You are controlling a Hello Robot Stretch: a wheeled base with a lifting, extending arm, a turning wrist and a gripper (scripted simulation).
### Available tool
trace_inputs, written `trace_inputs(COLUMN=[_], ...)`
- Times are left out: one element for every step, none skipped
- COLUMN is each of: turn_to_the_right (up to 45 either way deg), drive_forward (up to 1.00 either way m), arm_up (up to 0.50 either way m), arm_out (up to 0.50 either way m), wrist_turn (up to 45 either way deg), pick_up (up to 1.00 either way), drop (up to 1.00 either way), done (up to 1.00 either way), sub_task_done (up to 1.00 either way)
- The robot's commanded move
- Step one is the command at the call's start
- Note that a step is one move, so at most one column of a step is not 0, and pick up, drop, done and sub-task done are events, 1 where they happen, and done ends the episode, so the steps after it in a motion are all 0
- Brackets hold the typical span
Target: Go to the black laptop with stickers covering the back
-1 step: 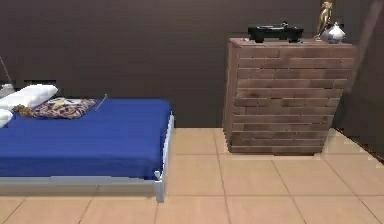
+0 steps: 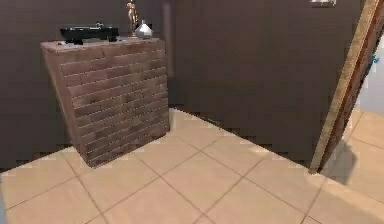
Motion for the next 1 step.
trace_inputs(turn_to_the_right=[45.0], drive_forward=[0.00], arm_up=[0.00], arm_out=[0.00], wrist_turn=[0.0], pick_up=[0.00], drop=[0.00], done=[0.00], sub_task_done=[0.00])
